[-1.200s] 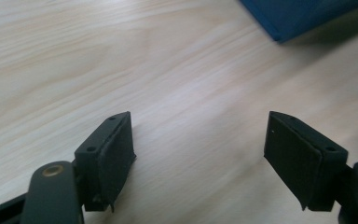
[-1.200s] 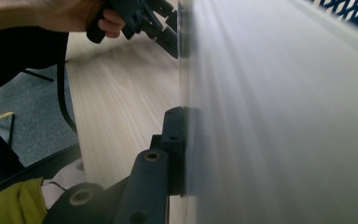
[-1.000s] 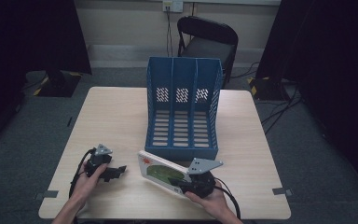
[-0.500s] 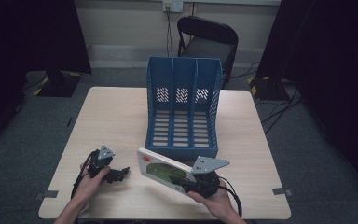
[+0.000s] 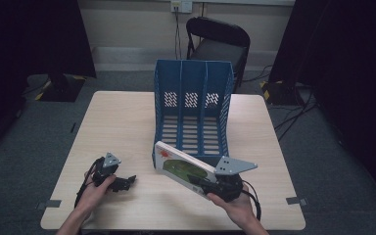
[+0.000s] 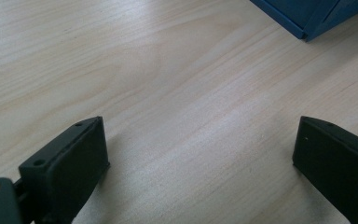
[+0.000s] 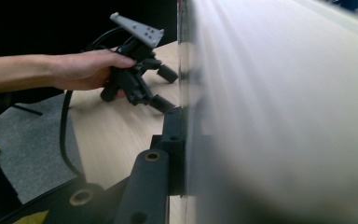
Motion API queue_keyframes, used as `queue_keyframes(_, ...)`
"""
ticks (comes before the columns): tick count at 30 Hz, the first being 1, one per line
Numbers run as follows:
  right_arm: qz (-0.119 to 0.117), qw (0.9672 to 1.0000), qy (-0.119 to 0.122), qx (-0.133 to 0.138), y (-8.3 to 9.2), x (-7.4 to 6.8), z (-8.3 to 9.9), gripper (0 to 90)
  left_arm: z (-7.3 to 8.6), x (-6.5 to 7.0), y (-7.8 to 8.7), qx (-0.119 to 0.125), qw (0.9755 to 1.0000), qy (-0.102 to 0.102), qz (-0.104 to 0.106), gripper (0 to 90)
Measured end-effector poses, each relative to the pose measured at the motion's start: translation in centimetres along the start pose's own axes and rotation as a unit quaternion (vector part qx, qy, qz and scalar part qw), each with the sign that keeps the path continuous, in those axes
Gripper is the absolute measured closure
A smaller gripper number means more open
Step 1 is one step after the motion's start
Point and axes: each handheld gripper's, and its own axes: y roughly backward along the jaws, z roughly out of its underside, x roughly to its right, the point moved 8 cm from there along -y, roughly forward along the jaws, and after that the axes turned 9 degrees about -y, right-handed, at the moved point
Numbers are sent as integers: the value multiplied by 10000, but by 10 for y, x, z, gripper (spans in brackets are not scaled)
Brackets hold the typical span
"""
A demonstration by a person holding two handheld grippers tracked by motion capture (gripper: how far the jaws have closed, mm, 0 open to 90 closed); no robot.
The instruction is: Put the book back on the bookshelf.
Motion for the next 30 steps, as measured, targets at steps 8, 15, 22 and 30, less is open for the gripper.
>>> queue_keyframes(8,224,9996,1,164,13,13,-9,769,0,0,0,-5,10000,17,-24,22)
queue_keyframes(15,456,9987,-23,237,21,26,-16,769,0,0,0,-9,10000,15,-22,21)
queue_keyframes(22,658,9971,-147,354,31,40,-22,769,0,0,0,-9,10000,13,-23,21)
queue_keyframes(30,935,9944,-252,431,37,54,-25,769,0,0,0,-8,10000,16,-23,21)
